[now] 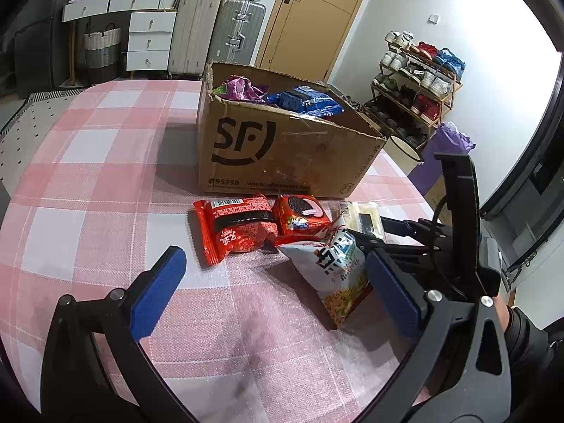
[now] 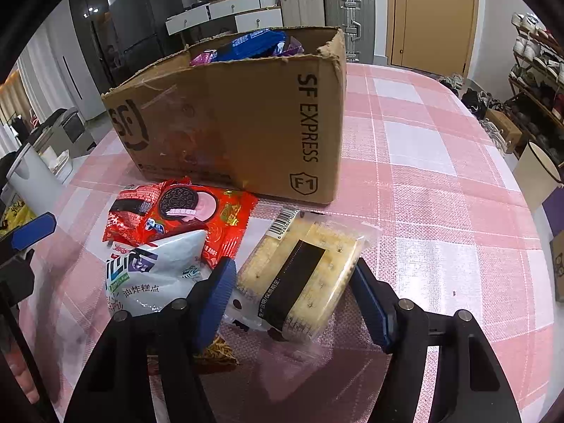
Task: Organize snacks
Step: 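Close the right tool on the cracker pack and lift it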
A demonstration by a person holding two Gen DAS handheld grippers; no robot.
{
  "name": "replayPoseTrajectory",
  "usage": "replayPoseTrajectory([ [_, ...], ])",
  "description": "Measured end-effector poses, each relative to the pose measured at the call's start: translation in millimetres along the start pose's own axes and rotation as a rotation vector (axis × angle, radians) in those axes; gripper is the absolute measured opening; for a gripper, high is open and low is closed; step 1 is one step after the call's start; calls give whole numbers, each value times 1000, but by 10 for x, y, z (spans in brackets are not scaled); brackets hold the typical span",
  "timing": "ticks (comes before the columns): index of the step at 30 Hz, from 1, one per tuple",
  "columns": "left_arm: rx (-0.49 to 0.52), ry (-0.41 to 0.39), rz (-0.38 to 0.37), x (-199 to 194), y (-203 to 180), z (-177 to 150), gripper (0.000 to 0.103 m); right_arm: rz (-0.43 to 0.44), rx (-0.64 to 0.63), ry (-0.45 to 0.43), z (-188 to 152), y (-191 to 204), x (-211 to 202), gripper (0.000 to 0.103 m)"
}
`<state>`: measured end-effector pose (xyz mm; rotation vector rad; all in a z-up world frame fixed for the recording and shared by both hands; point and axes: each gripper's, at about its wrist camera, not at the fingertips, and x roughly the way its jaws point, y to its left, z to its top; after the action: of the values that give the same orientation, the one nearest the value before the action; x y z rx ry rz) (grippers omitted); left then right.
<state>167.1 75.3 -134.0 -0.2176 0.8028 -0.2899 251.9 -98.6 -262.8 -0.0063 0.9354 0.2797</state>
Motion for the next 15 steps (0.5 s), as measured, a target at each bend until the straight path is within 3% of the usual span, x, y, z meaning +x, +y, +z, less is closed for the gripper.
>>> replayPoseTrajectory([
  [12,-8,1,4,-30,-2,-59,102,29,-12,-13,-49,4,-42,64],
  [14,-12,5,4,-25,3,-64,102,46,6,-28,-64,-44,-74,57],
  [15,-13,7,4,-22,1,-69,102,47,14,-40,-62,-88,-91,47],
])
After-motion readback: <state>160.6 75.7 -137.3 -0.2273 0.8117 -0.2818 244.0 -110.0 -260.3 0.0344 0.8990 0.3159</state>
